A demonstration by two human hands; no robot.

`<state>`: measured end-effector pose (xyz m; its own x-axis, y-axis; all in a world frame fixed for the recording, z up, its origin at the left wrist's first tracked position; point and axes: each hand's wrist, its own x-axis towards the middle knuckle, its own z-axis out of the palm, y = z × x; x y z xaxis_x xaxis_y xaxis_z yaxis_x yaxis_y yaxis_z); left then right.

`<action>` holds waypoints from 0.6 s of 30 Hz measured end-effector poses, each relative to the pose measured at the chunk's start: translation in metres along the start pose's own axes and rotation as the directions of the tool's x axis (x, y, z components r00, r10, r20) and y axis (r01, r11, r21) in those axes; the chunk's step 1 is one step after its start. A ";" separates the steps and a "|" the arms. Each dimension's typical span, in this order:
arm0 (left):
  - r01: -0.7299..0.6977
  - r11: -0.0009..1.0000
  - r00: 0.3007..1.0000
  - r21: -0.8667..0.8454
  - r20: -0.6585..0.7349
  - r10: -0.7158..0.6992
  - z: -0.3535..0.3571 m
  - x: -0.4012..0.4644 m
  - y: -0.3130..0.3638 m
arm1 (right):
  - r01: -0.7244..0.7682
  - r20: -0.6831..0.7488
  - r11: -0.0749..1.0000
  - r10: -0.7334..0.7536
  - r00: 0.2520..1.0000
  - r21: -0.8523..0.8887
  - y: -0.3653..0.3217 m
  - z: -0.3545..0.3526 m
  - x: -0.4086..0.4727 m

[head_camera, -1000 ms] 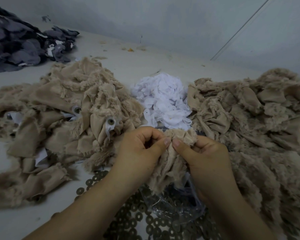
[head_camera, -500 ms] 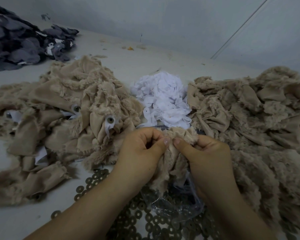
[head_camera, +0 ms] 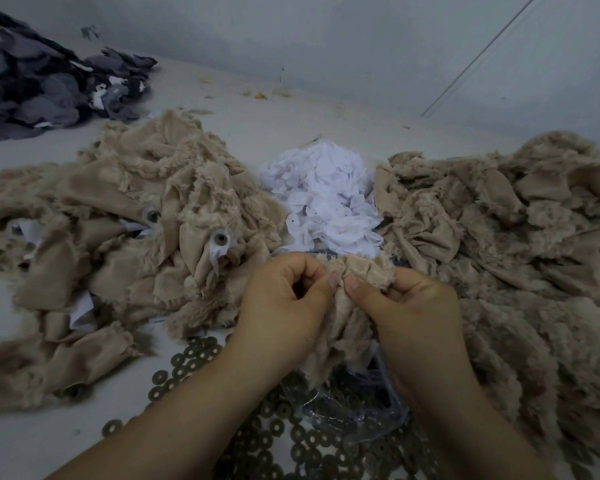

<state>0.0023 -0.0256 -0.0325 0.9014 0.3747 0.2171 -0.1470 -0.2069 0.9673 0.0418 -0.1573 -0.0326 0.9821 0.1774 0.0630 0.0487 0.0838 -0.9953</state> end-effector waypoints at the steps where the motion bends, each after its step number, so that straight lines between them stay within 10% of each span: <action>1: -0.010 1.000 1.000 0.006 -0.006 0.010 0.001 0.000 0.000 | 0.009 -0.004 1.000 -0.009 1.000 -0.028 0.000 0.000 0.000; 14: -0.364 0.880 0.924 0.304 -0.001 0.382 -0.004 0.001 -0.003 | 0.064 -0.004 0.982 -0.066 0.998 -0.177 0.003 -0.002 -0.001; 18: -0.284 0.906 0.958 0.314 0.065 0.278 -0.007 0.005 -0.006 | 0.069 0.053 0.983 -0.061 0.997 -0.168 0.002 -0.001 0.002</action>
<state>0.0046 -0.0158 -0.0361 0.8495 0.2426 0.4684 -0.2615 -0.5777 0.7733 0.0437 -0.1578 -0.0341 0.9664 0.2233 0.1274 0.1463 -0.0702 -0.9867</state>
